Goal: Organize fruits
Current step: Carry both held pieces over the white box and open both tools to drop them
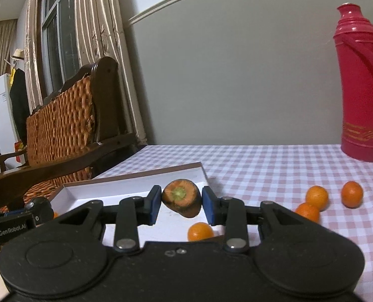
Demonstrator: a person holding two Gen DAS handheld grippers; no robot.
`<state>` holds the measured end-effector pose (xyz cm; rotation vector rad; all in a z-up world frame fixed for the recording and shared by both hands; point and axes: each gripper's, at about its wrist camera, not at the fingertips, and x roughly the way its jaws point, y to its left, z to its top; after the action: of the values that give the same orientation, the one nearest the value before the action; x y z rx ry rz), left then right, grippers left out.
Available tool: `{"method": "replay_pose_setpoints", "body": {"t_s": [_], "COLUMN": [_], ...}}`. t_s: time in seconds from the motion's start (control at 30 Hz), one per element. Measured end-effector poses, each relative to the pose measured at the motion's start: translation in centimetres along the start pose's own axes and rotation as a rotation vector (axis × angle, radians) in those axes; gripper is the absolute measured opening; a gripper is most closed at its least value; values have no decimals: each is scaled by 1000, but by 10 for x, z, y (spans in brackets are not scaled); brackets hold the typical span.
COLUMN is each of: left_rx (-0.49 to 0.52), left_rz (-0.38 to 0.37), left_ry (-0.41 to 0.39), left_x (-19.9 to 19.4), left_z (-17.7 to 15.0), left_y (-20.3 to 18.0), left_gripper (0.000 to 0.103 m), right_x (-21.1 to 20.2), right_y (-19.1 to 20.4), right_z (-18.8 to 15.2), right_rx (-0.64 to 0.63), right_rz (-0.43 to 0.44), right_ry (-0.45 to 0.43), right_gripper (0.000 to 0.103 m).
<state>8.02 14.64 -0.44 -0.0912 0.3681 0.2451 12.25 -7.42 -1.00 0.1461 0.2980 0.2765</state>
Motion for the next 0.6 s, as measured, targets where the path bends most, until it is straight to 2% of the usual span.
{"method": "replay_pose_setpoints", "body": {"t_s": [0.6], "left_rx": [-34], "left_rz": [60], "left_ry": [74], "left_x": [47], "left_z": [7], "left_y": [23], "left_gripper": [41], "right_x": [55], "right_y": [21], "right_z": [1], "right_rx": [-4], "right_rz": [12], "right_ry": [56], "right_gripper": [27]}}
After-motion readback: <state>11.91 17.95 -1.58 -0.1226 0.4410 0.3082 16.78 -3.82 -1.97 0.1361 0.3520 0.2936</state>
